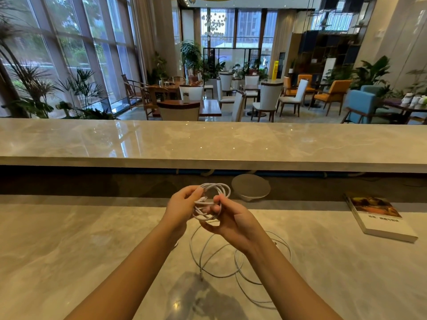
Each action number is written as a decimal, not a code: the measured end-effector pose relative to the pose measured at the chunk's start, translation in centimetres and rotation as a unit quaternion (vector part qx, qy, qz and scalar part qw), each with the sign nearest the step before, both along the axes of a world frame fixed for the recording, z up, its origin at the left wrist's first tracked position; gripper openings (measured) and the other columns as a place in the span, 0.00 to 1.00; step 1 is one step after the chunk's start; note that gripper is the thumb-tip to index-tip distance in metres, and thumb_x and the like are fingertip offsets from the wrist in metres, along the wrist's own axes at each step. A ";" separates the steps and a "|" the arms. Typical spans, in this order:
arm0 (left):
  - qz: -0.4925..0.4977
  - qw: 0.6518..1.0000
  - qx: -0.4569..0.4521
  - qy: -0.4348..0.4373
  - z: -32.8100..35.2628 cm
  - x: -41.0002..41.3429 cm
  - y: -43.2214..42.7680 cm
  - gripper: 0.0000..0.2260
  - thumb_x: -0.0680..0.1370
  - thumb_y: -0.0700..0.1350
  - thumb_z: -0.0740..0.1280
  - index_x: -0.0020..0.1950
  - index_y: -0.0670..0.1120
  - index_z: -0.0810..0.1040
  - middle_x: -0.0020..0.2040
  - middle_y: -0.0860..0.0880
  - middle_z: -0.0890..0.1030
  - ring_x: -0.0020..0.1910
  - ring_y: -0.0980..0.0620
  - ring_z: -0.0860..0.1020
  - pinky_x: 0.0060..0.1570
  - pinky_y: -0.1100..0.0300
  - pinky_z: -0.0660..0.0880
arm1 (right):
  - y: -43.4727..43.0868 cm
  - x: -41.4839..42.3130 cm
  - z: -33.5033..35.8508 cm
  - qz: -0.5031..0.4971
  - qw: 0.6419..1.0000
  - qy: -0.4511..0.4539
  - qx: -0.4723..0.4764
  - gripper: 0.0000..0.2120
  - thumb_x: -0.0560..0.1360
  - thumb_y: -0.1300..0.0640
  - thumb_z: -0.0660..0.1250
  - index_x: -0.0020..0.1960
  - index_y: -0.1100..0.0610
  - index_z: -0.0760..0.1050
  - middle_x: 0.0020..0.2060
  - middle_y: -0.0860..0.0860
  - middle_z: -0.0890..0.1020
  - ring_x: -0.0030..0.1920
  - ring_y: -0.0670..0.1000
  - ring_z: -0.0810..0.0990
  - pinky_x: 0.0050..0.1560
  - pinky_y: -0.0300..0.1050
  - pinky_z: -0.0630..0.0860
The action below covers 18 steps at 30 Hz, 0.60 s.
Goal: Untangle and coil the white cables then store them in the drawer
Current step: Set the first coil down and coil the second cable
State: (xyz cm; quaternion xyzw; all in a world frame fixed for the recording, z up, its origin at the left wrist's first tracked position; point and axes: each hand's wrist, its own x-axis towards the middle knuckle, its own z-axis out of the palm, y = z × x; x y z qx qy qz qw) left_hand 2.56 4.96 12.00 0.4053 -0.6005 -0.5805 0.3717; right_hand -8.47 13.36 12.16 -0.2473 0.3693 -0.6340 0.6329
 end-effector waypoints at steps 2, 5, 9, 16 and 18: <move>-0.007 0.998 0.048 0.026 0.1 0.0 -0.1 0.10 0.80 0.45 0.60 0.56 0.45 0.78 0.47 0.43 0.82 0.42 0.49 0.80 0.41 0.58 0.77 | -0.1 -0.3 -0.2 0.016 0.999 0.040 0.009 0.17 0.79 0.54 0.58 0.35 0.56 0.76 0.34 0.53 0.78 0.45 0.52 0.77 0.60 0.56 0.69; -0.015 0.989 0.108 0.095 0.6 0.1 -0.3 0.09 0.80 0.42 0.61 0.56 0.43 0.78 0.44 0.43 0.81 0.40 0.52 0.81 0.36 0.63 0.79 | -0.4 -1.0 -0.4 0.019 0.990 0.141 0.018 0.17 0.79 0.52 0.57 0.35 0.55 0.74 0.39 0.53 0.80 0.47 0.52 0.75 0.57 0.52 0.71; -0.032 0.959 0.216 0.181 0.9 0.2 -0.6 0.09 0.78 0.41 0.63 0.56 0.40 0.76 0.40 0.44 0.78 0.33 0.55 0.78 0.30 0.65 0.77 | -0.9 -1.5 -0.1 -0.016 0.976 0.215 0.035 0.15 0.80 0.54 0.57 0.38 0.57 0.75 0.34 0.53 0.77 0.39 0.50 0.77 0.48 0.46 0.77; -0.080 0.910 0.281 0.295 0.0 0.9 -0.6 0.18 0.77 0.52 0.61 0.61 0.41 0.74 0.51 0.41 0.79 0.51 0.45 0.79 0.51 0.52 0.76 | -1.6 -1.4 -1.1 -0.139 0.947 0.285 0.055 0.08 0.78 0.58 0.62 0.49 0.62 0.76 0.34 0.53 0.80 0.35 0.48 0.78 0.37 0.41 0.77; -0.072 0.925 0.246 0.279 -0.3 0.9 -0.4 0.23 0.73 0.54 0.63 0.63 0.43 0.73 0.54 0.40 0.79 0.55 0.44 0.78 0.53 0.50 0.75 | -1.8 -1.4 -1.3 -0.171 0.950 0.256 0.048 0.08 0.78 0.58 0.62 0.50 0.62 0.77 0.35 0.53 0.81 0.37 0.50 0.79 0.39 0.42 0.78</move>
